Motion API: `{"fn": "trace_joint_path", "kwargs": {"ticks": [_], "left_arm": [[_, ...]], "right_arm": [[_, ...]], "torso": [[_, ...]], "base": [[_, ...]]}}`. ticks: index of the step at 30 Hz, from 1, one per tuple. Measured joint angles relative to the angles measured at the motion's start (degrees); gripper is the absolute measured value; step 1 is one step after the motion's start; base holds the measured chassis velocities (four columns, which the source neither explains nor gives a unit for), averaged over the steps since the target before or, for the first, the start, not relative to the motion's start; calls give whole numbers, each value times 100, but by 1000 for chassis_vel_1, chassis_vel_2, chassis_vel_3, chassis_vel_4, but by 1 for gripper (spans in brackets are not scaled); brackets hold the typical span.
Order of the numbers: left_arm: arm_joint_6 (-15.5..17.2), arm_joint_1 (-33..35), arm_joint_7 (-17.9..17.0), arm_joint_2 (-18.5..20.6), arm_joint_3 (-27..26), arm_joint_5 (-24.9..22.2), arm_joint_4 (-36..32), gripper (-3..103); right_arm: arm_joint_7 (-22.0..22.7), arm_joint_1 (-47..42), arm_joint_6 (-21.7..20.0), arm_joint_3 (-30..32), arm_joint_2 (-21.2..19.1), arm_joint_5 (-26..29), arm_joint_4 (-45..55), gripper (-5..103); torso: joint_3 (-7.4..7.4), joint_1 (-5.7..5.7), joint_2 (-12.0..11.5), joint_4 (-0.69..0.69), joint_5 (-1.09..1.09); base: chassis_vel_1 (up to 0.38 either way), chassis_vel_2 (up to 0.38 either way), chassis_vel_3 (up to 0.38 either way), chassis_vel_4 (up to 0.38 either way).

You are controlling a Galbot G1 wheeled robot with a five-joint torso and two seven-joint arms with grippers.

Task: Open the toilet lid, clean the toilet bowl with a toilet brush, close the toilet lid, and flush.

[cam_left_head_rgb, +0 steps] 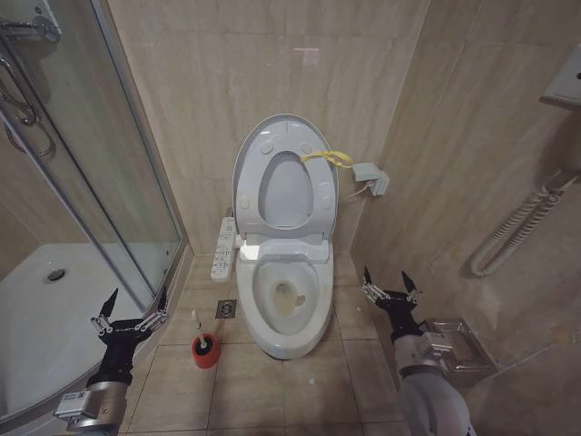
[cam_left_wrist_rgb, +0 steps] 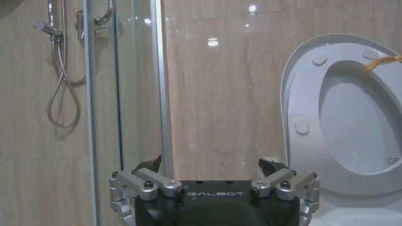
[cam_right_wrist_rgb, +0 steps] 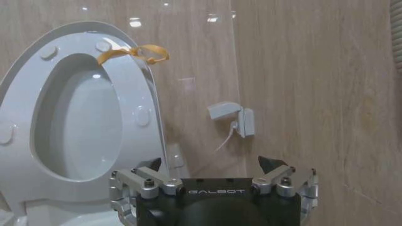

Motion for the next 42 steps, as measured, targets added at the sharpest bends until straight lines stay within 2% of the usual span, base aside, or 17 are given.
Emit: {"fn": "trace_joint_path", "kwargs": {"ticks": [5, 42], "left_arm": [[0, 0, 0, 0, 0, 0, 0, 100], [0, 0, 0, 0, 0, 0, 0, 100]], "right_arm": [[-114, -1, 47, 11, 11, -18, -40, 100], [-114, -51, 41, -29, 58, 20, 33, 100]], "torso": [[0, 0, 0, 0, 0], [0, 0, 0, 0, 1]], "base": [[0, 0, 0, 0], [0, 0, 0, 0]]}}
